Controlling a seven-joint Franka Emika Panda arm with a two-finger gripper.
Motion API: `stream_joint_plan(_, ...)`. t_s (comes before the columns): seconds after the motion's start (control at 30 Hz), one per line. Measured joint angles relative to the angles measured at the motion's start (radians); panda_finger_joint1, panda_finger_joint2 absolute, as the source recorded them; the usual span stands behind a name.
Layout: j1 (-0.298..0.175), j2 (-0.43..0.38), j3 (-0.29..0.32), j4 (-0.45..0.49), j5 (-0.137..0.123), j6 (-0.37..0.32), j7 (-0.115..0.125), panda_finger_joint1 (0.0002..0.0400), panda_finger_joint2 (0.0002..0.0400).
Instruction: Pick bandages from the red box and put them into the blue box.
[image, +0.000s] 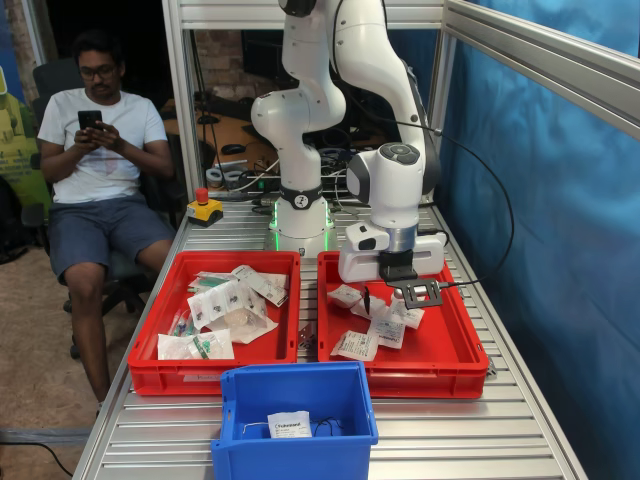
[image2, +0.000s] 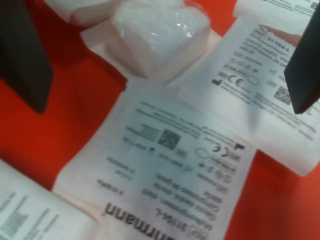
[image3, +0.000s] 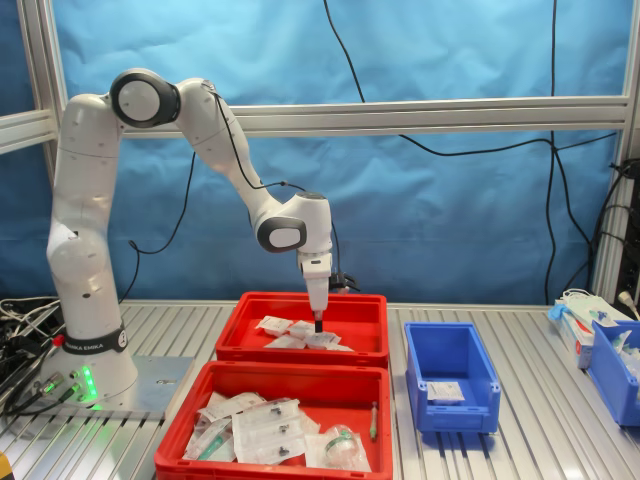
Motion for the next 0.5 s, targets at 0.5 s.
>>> stream_joint_plan(0.5,0.057,0.002,0.001,-0.012,0.025,0.013,0.0,0.04,0.04)
